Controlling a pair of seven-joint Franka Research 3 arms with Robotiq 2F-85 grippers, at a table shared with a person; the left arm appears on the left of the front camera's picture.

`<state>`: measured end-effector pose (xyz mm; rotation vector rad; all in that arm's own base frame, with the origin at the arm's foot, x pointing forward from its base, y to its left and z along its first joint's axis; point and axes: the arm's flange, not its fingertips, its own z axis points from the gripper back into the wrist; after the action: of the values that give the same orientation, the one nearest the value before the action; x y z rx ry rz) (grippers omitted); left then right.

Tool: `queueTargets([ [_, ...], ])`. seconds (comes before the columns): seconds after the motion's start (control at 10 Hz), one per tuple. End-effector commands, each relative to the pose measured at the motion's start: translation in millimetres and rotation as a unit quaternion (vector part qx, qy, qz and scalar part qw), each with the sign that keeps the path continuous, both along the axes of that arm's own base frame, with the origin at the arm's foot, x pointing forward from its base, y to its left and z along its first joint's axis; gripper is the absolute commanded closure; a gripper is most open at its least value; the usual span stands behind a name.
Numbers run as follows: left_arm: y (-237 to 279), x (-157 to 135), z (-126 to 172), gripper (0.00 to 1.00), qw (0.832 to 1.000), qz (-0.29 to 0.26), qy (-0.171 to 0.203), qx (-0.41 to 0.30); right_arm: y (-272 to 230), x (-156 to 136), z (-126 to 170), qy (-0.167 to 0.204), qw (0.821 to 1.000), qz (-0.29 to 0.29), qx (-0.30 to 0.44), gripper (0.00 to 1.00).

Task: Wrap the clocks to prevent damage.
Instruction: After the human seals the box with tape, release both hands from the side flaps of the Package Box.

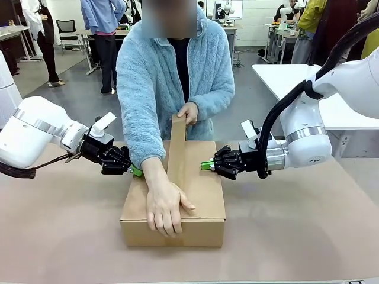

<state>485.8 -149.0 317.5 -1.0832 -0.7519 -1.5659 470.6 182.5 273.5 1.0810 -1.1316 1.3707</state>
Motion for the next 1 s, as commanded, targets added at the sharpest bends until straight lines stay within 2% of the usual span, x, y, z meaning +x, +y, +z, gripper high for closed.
queueTargets([
  [0.0, -0.2, 0.4, -1.0, 1.00, 1.000, 0.000, 0.000, 0.001, -0.5, 0.1, -2.4, 0.001, 1.000, -0.005, -0.004, 0.99],
  [0.9, -0.2, 0.4, -1.0, 1.00, 1.000, 0.000, 0.000, 0.001, -0.5, 0.1, -2.4, 0.001, 1.000, -0.005, -0.004, 0.99],
])
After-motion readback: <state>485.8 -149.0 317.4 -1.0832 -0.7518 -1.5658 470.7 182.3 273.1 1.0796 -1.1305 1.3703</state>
